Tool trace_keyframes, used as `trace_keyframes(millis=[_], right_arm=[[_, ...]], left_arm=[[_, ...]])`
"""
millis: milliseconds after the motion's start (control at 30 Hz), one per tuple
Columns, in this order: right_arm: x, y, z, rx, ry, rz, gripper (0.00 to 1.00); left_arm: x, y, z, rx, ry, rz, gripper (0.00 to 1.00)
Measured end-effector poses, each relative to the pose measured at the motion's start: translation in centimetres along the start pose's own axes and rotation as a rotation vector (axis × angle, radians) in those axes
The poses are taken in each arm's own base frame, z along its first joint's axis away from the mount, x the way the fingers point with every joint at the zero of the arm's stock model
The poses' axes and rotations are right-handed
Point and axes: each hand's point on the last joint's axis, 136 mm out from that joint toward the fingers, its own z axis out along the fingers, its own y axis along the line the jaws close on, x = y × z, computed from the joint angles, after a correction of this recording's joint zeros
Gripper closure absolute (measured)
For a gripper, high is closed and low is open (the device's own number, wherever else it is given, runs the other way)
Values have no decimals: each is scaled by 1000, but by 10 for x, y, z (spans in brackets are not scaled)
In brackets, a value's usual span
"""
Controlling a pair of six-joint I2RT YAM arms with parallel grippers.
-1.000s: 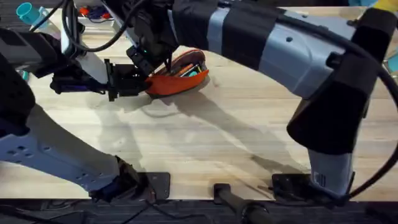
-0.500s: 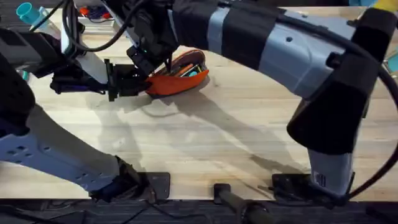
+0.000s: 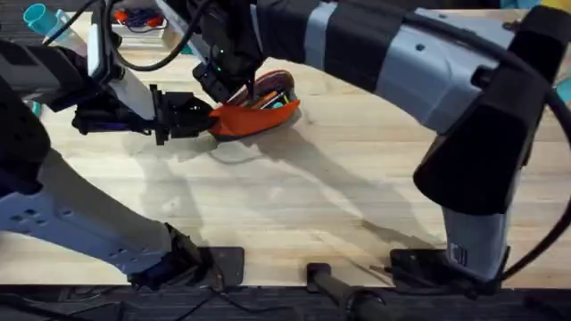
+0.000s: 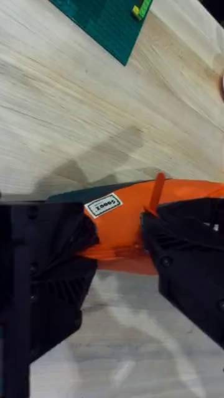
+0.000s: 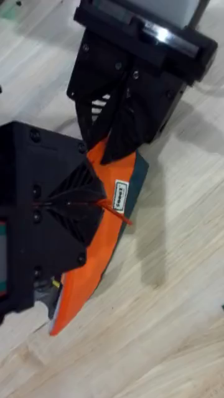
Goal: Unzip the bag, pick up the pens from the table one at a time and place them inside, then zip the bag closed.
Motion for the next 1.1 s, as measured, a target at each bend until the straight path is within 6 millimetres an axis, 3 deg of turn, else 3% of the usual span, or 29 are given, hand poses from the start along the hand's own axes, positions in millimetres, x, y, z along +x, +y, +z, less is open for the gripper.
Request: trace_keyframes(millis=[367,1100], right_arm=[[1,-13,1,22,4,5,971],[15,-66,3,35,56,99,972]], left_arm=[[0,1,0,-3,-3,3,958],[-3,2,1,-5,-13,8,958]])
